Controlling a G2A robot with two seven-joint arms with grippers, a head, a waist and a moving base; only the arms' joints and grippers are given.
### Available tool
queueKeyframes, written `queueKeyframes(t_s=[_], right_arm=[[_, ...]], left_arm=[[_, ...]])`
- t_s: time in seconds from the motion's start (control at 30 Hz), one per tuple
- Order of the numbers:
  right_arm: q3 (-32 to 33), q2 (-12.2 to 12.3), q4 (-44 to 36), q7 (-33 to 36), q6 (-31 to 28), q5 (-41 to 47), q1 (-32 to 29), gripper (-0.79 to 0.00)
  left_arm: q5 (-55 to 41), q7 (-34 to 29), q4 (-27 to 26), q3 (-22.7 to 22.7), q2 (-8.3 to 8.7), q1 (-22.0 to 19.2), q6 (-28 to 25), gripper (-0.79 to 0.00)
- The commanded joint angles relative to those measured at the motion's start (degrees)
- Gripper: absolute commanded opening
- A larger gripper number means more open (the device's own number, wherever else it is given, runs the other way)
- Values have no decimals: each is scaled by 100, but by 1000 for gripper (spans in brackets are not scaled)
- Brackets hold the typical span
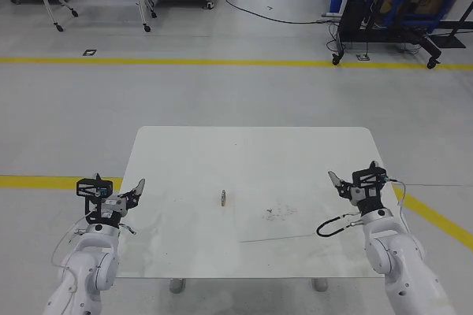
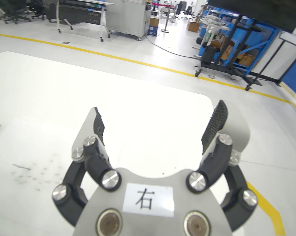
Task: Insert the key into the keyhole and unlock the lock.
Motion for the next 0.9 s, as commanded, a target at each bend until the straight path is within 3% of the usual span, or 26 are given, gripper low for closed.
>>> queueKeyframes(t_s=[0.0,0.17,0.53,0.67,0.8,0.87], right_arm=[[-242,-20,261,61,-334,131,229,0],[-843,-94,695,167,-749,350,685,0],[-879,-102,731,156,-866,507,672,0],[-984,-85,1405,220,-2569,1437,1043,0],[-1175,-31,2016,68,-4432,1393,1501,0],[-1255,-13,2431,3,-5034,1251,1760,0]], left_arm=[[0,0,0,0,0,0,0,0],[0,0,0,0,0,0,0,0],[0,0,0,0,0,0,0,0],[0,0,0,0,0,0,0,0],[0,0,0,0,0,0,0,0],[0,0,0,0,0,0,0,0]])
